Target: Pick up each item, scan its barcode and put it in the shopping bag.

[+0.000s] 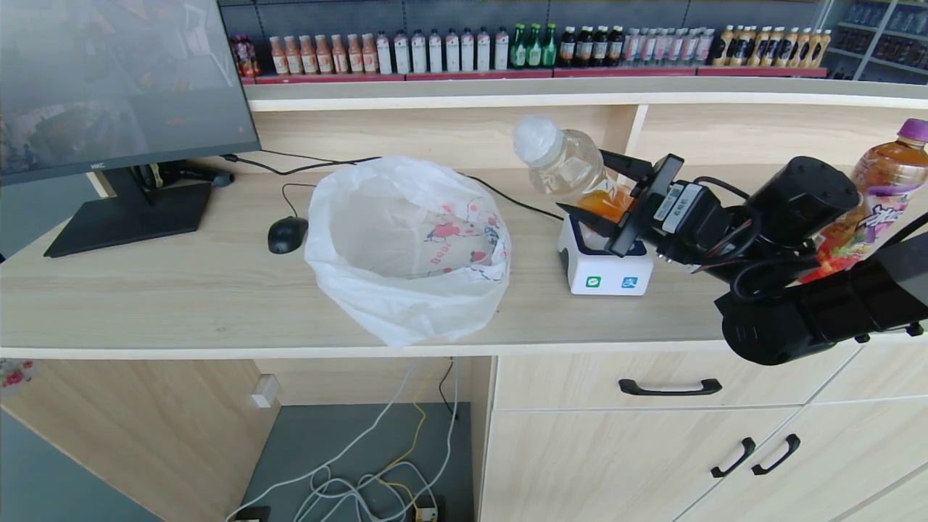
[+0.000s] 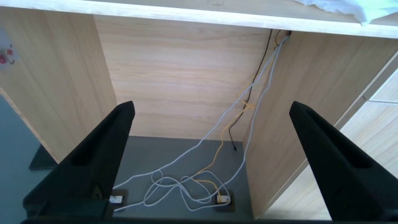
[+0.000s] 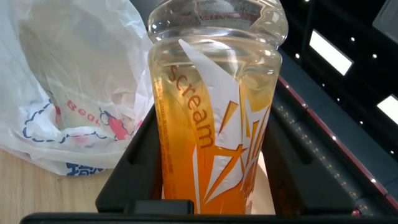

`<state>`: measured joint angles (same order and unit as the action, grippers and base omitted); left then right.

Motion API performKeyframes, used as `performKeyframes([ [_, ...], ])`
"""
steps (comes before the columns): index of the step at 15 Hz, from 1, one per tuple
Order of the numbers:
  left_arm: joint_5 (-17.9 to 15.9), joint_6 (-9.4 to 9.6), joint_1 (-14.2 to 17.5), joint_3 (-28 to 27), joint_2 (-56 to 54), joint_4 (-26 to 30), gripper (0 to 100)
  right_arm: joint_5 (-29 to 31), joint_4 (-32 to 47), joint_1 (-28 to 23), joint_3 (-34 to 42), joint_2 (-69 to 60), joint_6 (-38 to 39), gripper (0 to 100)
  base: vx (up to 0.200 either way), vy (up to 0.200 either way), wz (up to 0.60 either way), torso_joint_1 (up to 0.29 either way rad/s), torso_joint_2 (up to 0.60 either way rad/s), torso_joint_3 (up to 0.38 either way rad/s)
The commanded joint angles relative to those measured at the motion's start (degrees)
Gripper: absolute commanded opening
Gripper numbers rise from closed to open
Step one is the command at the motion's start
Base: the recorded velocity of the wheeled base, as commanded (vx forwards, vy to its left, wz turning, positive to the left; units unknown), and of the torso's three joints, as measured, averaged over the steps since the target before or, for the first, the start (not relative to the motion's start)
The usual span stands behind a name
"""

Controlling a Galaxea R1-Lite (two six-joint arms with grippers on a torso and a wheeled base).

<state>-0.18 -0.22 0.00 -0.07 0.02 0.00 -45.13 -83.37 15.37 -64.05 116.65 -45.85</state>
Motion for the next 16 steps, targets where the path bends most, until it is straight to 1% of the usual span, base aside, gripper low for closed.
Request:
performKeyframes([
  [1, 0.01, -0.04, 0.00, -0.01, -0.02, 0.00, 100, 0.04, -0.04, -0.08, 0.15, -0.02, -0.03, 0, 0.000, 0.000, 0.00, 0.000, 0.00, 0.000],
  [9, 0.01, -0.04, 0.00, -0.01, -0.02, 0.00, 100, 1.27, -0.12, 0.18, 0.42, -0.37, 0.32, 0, 0.000, 0.000, 0.00, 0.000, 0.00, 0.000],
  [12, 0.01, -0.04, 0.00, -0.01, -0.02, 0.00, 100, 2.85, -0.21, 0.18, 0.33, -0.64, 1.64, 0, 0.000, 0.000, 0.00, 0.000, 0.00, 0.000],
  [13, 0.01, -0.04, 0.00, 0.07, -0.02, 0.00, 100, 3.56, -0.30, 0.36, 0.33, -0.72, 2.61, 0, 0.000, 0.000, 0.00, 0.000, 0.00, 0.000],
  [16, 0.01, -0.04, 0.00, -0.01, -0.02, 0.00, 100, 8.22, -2.67, 1.33, 0.59, -1.08, 6.65, 0, 0.000, 0.000, 0.00, 0.000, 0.00, 0.000],
])
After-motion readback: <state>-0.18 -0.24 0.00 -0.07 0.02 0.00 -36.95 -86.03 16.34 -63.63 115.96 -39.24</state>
